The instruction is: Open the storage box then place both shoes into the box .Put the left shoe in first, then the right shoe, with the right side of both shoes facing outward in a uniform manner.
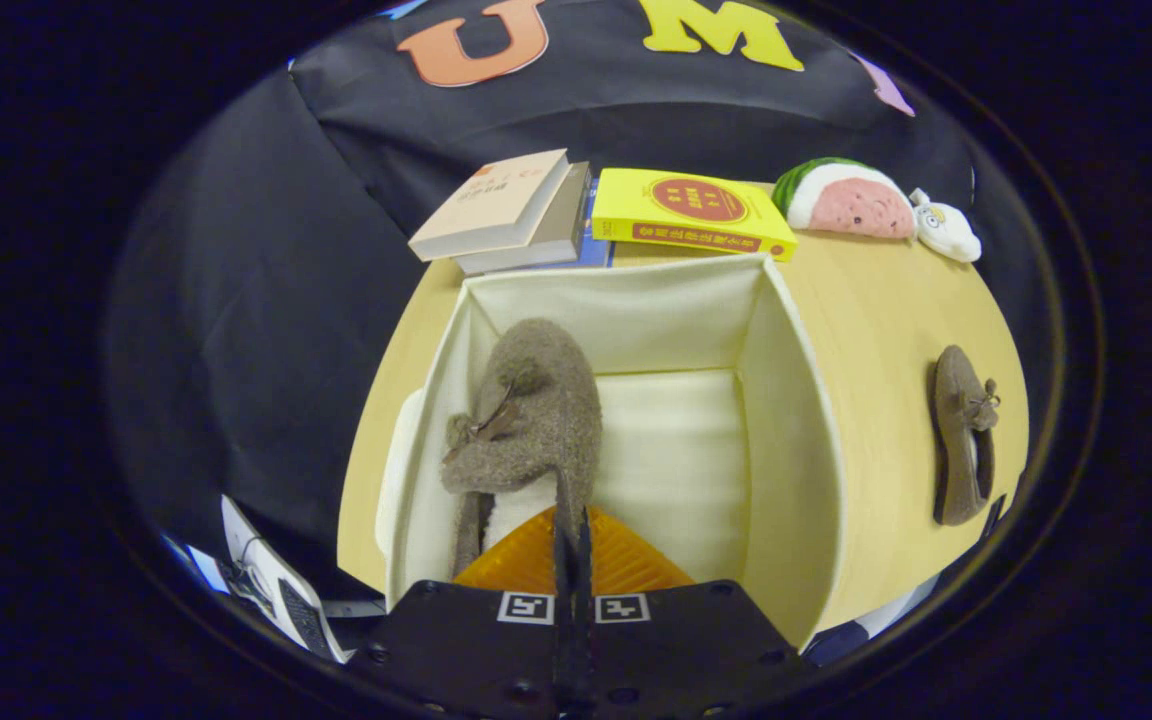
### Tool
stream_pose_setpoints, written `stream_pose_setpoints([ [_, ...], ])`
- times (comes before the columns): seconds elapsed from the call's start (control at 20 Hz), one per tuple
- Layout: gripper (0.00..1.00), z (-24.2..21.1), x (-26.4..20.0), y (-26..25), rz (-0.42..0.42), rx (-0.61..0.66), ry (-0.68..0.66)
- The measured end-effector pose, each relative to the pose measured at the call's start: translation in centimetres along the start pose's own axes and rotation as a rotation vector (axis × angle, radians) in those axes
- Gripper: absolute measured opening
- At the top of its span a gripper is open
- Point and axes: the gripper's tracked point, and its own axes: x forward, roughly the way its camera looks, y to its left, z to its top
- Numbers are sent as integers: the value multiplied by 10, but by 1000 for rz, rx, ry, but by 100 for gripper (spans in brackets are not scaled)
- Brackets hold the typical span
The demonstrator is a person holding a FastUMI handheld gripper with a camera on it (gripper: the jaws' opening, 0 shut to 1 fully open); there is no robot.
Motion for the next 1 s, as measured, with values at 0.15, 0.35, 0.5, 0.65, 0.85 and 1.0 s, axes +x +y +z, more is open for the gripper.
stream_pose_setpoints([
  [0.15, 4, -5, 7, 6, -11, -23, 11],
  [0.35, 24, 0, -4, 20, 72, -73, -43],
  [0.5, 56, 1, -27, 17, 87, -138, -111],
  [0.65, 78, 4, -55, 2, 90, -151, -155],
  [0.85, 95, 5, -87, -37, 56, -144, -187],
  [1.0, 97, 7, -108, -73, 30, -135, -210],
])
